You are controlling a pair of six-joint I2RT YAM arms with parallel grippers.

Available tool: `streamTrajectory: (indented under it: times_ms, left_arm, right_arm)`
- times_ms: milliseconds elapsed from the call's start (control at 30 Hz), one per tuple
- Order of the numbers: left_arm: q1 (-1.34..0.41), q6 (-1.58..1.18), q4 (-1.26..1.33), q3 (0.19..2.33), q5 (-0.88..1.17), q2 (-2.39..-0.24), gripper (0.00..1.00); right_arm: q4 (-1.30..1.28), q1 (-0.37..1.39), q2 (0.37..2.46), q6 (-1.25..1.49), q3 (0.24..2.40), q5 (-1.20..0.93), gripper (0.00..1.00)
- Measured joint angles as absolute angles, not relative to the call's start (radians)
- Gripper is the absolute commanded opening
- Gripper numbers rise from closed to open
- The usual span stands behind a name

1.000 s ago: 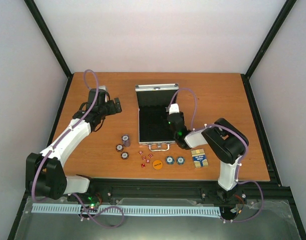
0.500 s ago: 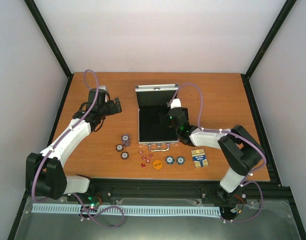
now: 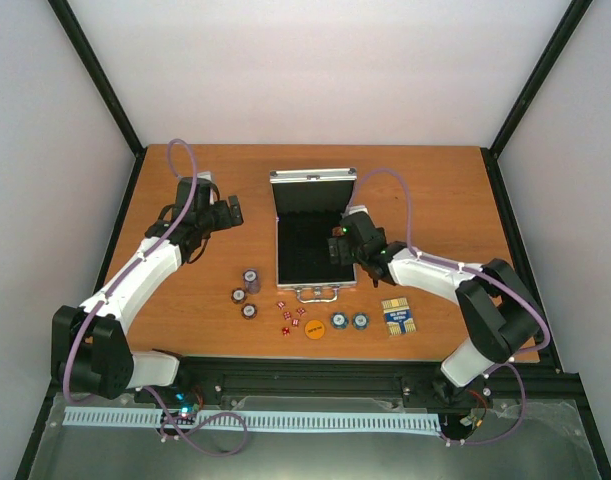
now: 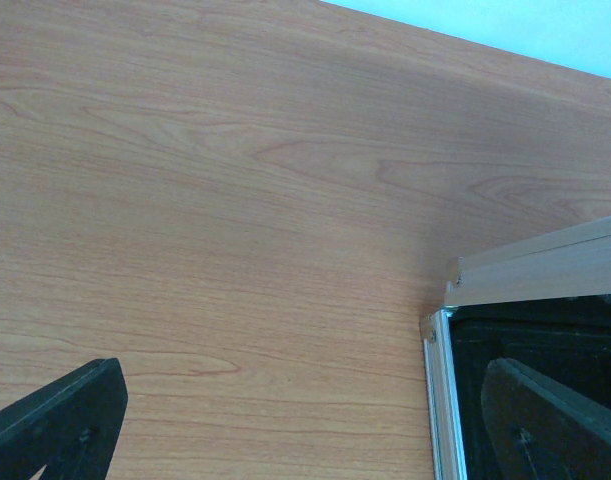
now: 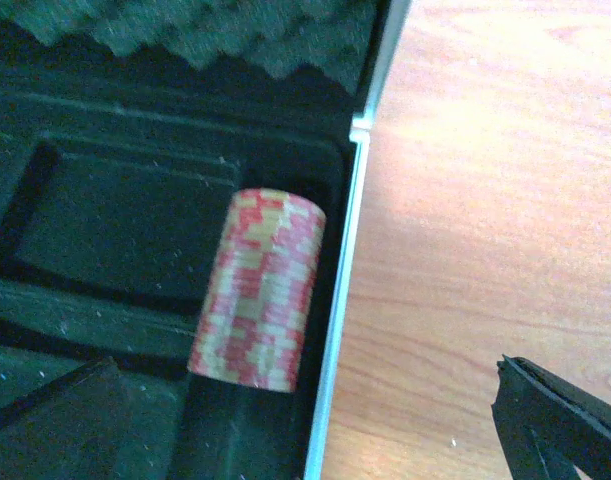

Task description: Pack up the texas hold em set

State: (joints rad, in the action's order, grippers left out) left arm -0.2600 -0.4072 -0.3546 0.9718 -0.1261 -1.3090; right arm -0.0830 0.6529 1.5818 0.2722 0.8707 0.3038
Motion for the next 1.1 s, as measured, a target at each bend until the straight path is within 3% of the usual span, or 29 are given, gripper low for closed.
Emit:
streamTrajectory:
  times_ms: [500,1100]
  left_arm:
    - [-0.260,-0.407,-0.356,0.971,-0.127,-1.316,1.00]
    - [-0.260,-0.407,-0.356,0.971,-0.127,-1.331,1.00]
  right_arm:
    - [-0.145,0.595,1.666,0.296,0.852,0.204,1.00]
    - [-0.069,0.578,1.737,0.315,0.844,0.237,1.00]
